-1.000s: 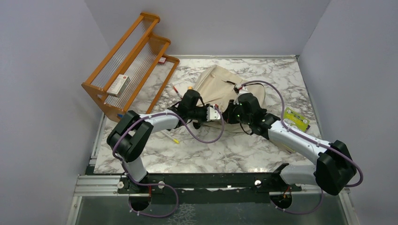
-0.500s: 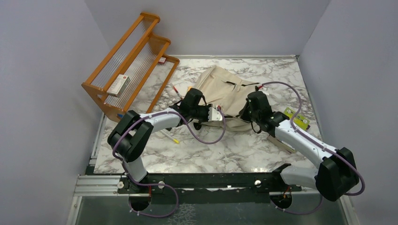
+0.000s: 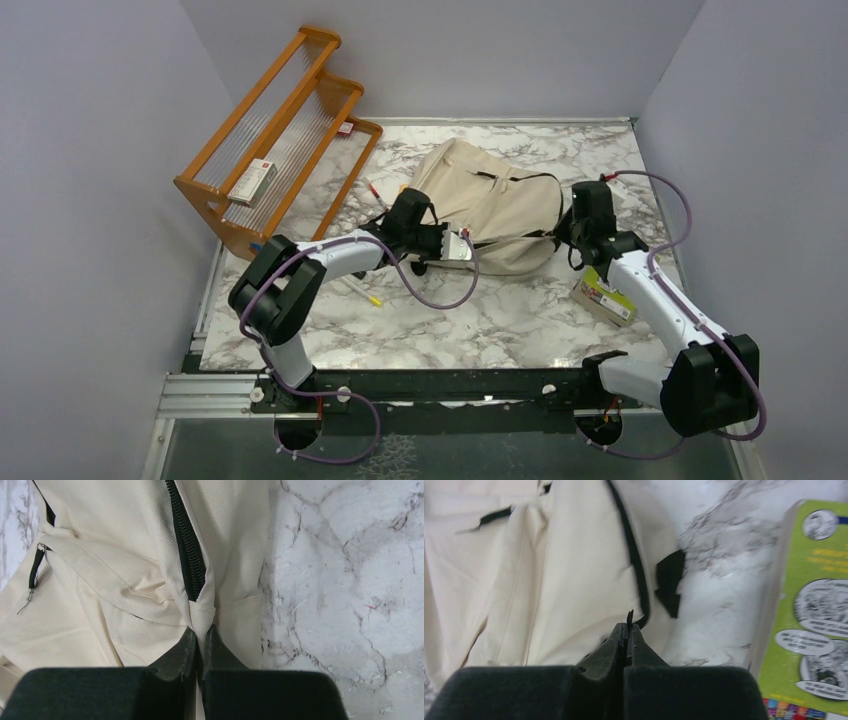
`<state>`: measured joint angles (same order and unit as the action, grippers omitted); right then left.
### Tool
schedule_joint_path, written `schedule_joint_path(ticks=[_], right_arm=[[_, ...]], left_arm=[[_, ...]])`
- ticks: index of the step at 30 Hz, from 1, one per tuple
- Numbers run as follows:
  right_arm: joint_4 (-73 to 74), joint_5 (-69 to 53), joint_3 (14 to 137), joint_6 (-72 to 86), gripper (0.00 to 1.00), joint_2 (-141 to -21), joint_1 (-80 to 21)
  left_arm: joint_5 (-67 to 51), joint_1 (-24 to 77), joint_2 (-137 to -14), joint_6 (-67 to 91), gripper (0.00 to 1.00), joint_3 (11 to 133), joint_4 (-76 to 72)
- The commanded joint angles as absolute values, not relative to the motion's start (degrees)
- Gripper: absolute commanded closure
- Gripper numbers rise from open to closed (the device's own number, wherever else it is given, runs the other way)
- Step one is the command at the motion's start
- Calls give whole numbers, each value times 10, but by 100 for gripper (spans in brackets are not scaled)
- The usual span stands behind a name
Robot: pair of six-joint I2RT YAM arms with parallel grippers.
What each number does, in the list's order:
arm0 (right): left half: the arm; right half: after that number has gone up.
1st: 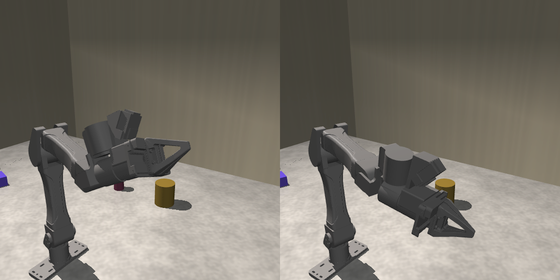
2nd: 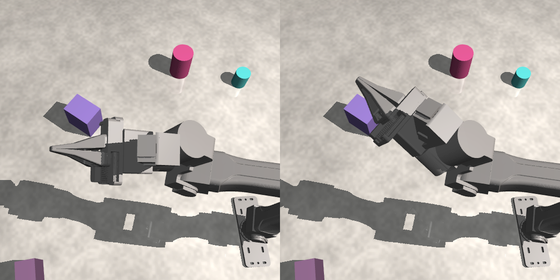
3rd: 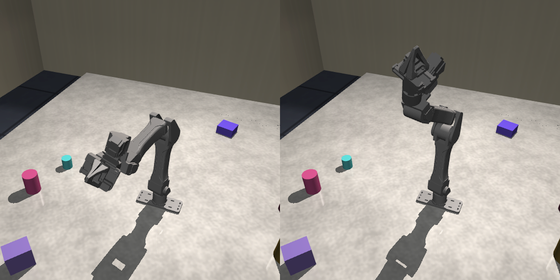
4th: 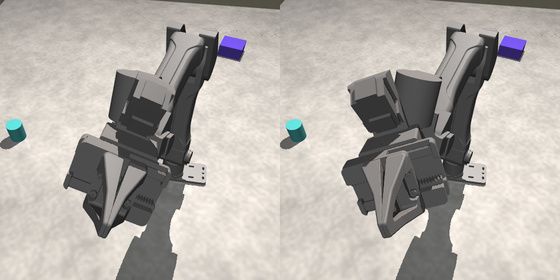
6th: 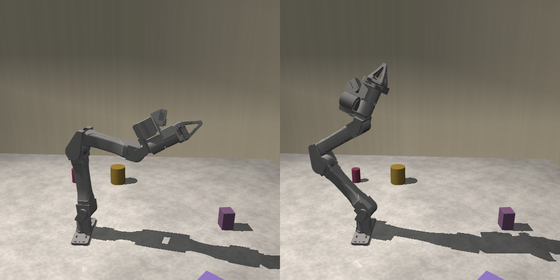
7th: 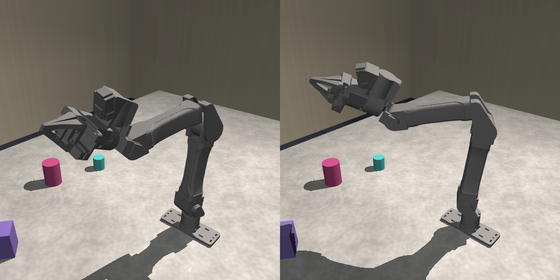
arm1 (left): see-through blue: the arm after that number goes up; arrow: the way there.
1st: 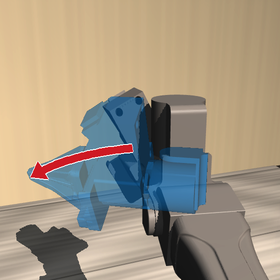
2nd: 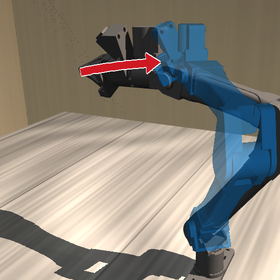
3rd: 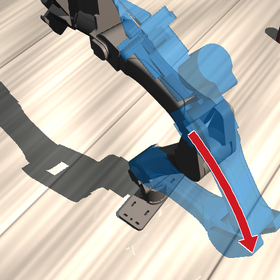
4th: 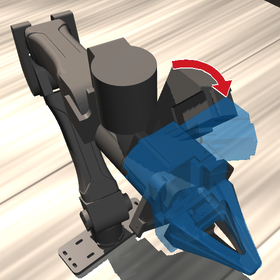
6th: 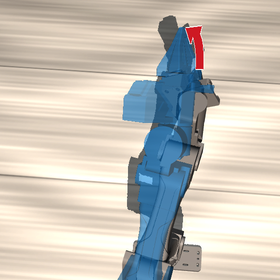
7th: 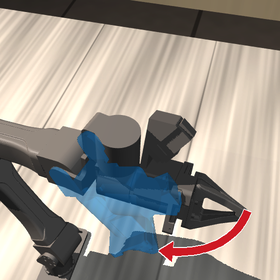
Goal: Pack the student bag
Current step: Unzip the student bag at the center of the board.
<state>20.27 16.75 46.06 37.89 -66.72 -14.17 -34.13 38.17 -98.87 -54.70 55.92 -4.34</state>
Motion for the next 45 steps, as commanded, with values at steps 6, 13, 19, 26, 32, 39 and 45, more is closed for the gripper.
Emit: schedule_joint_path(ticks=[6, 13, 19, 26, 32, 39, 45], right_arm=[[157, 217, 492, 337, 99, -660, -77], [22, -83, 439, 268, 100, -614, -78], [5, -237, 439, 235, 100, -595, -77], [-25, -341, 413, 272, 100, -586, -78], [-32, -393, 403, 291, 100, -577, -78], [-39, -402, 402, 290, 100, -583, -78], [-40, -398, 397, 286, 99, -578, -78]], left_arm=[[-313, 346, -968, -576, 100, 546, 16], [-377, 345, -944, -524, 70, 562, 4], [-439, 342, -867, -459, 49, 547, -50], [-470, 346, -822, -242, 36, 544, -200], [-392, 390, -852, -137, 38, 576, -201], [-336, 424, -889, -90, 36, 602, -187], [-301, 438, -933, -124, 38, 654, -123]])
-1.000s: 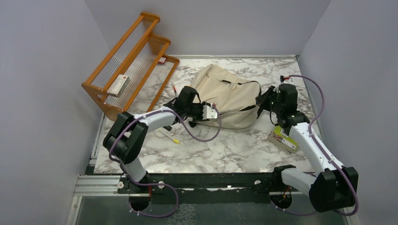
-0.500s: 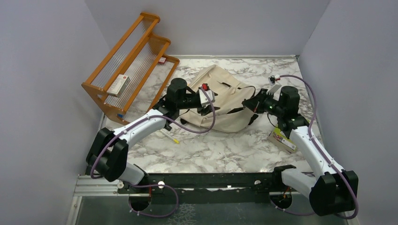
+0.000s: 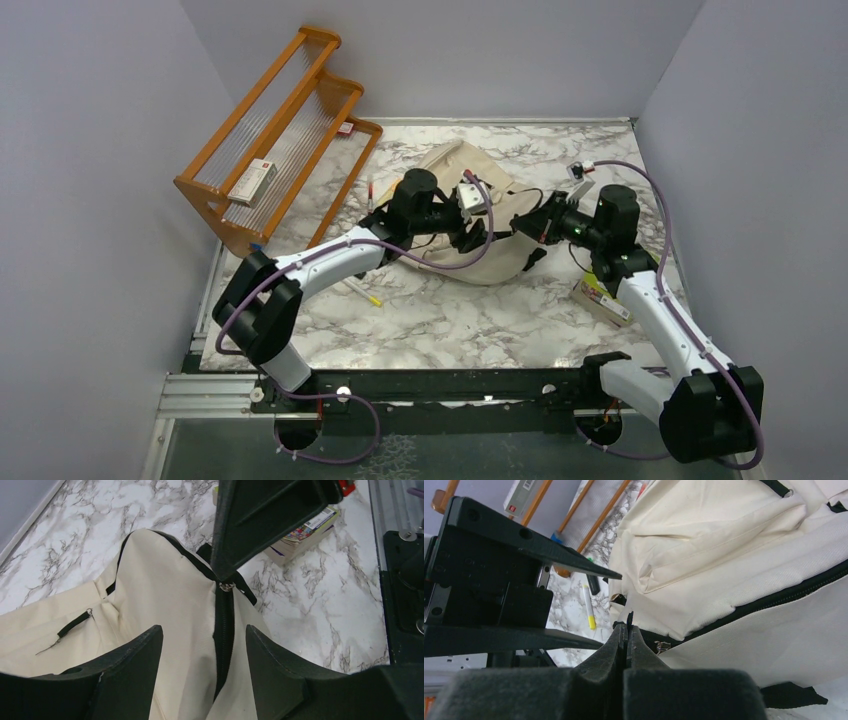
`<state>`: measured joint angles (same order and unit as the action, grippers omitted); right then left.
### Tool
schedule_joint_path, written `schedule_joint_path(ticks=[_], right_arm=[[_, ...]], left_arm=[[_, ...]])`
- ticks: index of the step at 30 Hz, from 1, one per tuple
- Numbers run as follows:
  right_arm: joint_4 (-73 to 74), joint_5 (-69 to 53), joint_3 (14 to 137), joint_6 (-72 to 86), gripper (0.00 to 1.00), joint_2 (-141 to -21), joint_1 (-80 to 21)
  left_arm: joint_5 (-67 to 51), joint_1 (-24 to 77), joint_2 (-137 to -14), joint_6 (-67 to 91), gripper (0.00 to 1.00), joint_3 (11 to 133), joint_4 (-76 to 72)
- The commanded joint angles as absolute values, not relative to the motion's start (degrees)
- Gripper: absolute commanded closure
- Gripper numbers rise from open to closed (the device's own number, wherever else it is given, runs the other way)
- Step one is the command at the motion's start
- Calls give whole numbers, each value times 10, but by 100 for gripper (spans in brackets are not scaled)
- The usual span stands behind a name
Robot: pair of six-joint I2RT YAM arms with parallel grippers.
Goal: Pack the student bag
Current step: Unzip the student bag at the center of the board.
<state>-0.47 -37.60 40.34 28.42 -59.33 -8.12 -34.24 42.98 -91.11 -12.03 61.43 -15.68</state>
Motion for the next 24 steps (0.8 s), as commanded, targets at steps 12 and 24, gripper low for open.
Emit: schedule_joint_path(ticks=[12, 24], right_arm=[[-42, -397, 389, 287, 99, -576, -78], [-31, -390, 397, 291, 100, -585, -78]], left_arm=[[-292, 438, -957, -142, 40, 670, -112], [-310, 444, -955, -143, 40, 650, -115]])
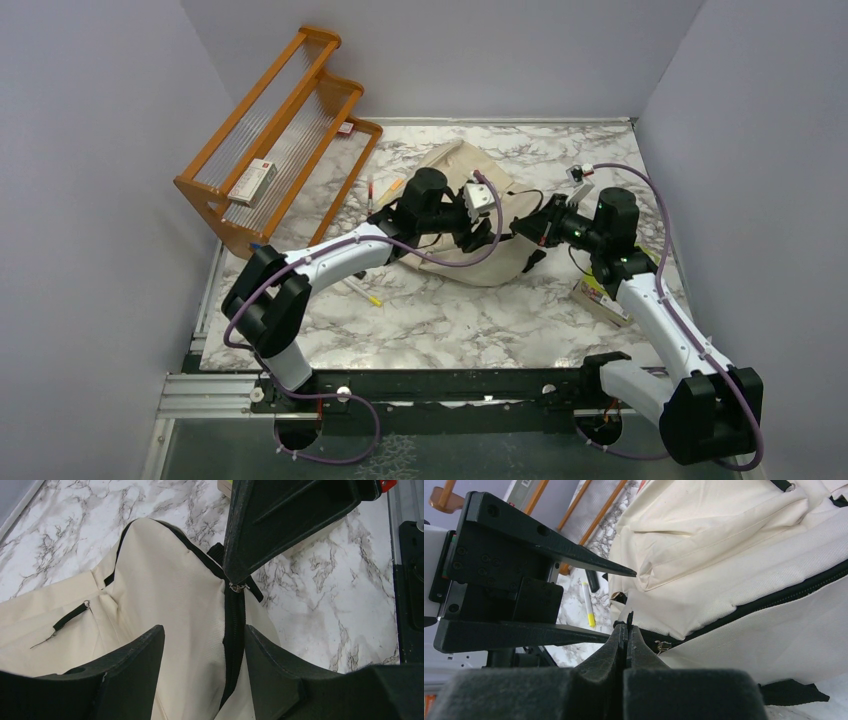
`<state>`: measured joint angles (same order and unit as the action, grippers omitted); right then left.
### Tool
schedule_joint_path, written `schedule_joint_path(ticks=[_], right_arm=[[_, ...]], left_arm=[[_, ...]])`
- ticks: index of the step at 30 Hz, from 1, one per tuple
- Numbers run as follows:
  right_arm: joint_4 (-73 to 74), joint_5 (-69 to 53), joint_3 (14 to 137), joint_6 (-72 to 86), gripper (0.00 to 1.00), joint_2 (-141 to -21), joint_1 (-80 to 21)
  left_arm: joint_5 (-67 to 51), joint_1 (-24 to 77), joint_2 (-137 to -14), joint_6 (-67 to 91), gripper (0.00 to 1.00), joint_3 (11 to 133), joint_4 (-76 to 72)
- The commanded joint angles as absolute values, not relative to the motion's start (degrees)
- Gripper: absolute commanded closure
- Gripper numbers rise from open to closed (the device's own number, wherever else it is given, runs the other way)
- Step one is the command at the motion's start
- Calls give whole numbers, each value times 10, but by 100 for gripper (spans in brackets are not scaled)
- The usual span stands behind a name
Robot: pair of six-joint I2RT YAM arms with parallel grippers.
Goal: Pack the student bag
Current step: Unzip the student bag at the center of the board.
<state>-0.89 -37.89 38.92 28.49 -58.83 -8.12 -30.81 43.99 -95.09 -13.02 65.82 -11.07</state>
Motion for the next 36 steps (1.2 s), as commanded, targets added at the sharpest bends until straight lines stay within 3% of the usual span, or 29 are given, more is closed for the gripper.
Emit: schedule_joint_path(ticks=[1, 12, 17, 19, 23, 27, 36], right_arm=[[-32, -389, 395, 291, 99, -586, -78], [-37, -391, 385, 303, 99, -580, -78], [-23, -367, 381, 303, 100, -579, -78], [-8, -340, 382, 306, 100, -577, -78], [73, -191, 401, 344, 99, -570, -78], [77, -77, 406, 359, 99, -575, -79], [64, -3, 466, 350, 100, -646, -78]], left_arm=[[-304, 444, -957, -148, 40, 652, -111], [-295, 455, -974, -179, 46, 650, -84], [-301, 458, -987, -192, 74, 663, -63], [-305, 459, -981, -194, 81, 660, -62], [-303, 463, -963, -201, 99, 641, -59], [-298, 469, -933, -211, 100, 598, -65], [-225, 500, -833, -169, 100, 459, -123]])
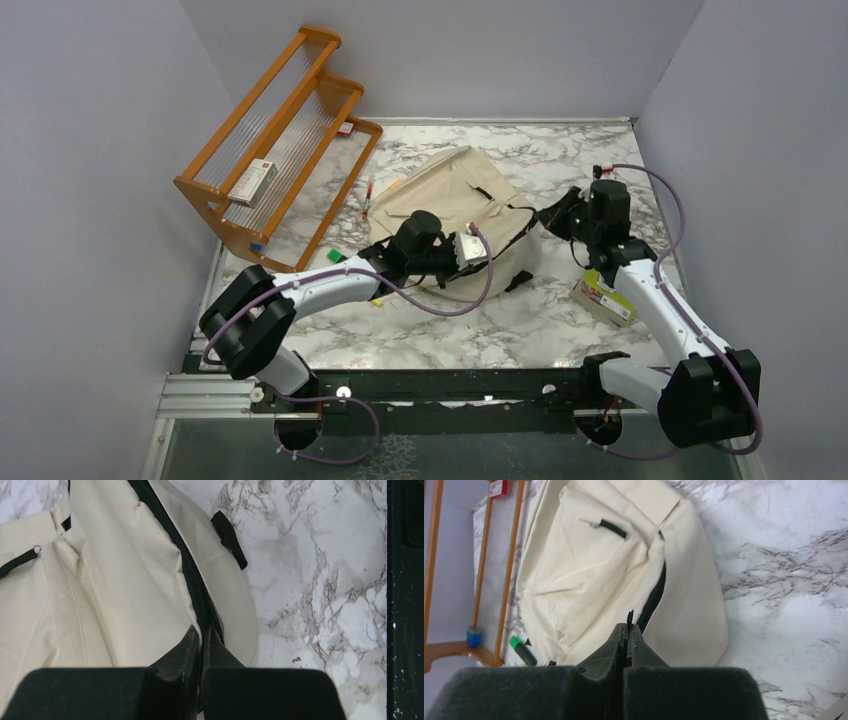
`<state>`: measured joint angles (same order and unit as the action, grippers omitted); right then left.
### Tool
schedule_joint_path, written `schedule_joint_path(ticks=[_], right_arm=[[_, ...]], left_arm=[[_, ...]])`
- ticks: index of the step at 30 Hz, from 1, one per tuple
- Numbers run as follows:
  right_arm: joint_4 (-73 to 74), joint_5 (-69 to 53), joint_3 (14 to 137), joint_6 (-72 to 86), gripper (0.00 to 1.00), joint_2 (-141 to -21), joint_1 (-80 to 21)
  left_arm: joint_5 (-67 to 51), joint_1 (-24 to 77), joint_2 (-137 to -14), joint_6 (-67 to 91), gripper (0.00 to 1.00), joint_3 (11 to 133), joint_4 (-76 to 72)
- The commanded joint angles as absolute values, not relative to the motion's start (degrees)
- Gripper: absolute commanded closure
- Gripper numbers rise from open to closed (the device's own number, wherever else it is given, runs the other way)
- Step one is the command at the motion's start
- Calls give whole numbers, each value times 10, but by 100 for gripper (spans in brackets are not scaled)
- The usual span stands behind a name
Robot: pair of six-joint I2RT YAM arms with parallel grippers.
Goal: Pack the student bag
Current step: Unzip the student bag at the center of the board.
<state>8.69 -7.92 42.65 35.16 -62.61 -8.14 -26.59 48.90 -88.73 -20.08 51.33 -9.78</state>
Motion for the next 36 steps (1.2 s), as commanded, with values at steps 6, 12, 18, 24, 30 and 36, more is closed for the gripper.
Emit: schedule_joint_path(ticks=[6, 12, 18, 24, 30, 36], right_arm=[[39, 46, 490, 332, 100, -702, -78], [10, 74, 511, 314, 100, -759, -78], [-28, 80, 539, 294, 100, -828, -74], [-75, -66, 540, 264, 100, -836, -70], [-64, -239, 511, 311, 100, -806, -71], [-66, -275, 442, 359, 100, -754, -76]], left_arm=[[-181, 503, -764, -139, 100, 381, -152], [-125, 503, -707, -114, 100, 327, -158], [-99, 503, -639, -100, 100, 285, -150], [-68, 503, -603, -90, 91, 276, -137], [17, 503, -635, -78, 49, 297, -149], [35, 503, -698, -78, 40, 365, -151]])
